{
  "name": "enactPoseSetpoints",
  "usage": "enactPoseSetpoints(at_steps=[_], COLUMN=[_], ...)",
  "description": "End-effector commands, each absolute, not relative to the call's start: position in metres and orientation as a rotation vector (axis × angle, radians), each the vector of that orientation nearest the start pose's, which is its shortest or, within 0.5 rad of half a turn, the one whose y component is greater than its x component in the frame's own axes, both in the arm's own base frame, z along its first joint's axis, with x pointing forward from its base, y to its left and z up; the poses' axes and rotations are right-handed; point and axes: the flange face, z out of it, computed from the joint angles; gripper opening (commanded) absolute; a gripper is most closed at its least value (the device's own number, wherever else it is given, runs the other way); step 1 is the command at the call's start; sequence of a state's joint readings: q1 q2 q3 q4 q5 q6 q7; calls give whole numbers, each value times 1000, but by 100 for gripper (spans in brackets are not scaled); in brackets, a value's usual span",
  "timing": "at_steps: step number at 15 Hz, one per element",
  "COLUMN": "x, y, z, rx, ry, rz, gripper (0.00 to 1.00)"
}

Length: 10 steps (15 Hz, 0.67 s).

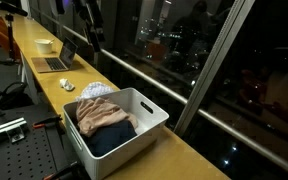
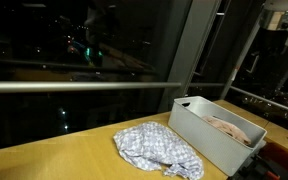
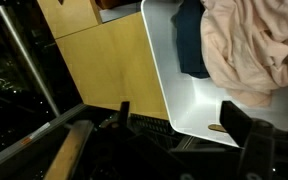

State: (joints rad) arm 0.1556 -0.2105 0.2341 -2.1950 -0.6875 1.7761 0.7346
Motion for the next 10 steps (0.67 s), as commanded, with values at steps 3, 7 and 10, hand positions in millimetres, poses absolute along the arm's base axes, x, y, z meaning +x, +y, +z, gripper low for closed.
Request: enactPoseSetpoints(at_steps=[3,7,10], x=[426,430,445], y=[247,308,338], z=[477,438,382], rx=[2437,2558,2734], ry=[-69,-9,66], rz=[390,527,496], gripper=[100,100,100])
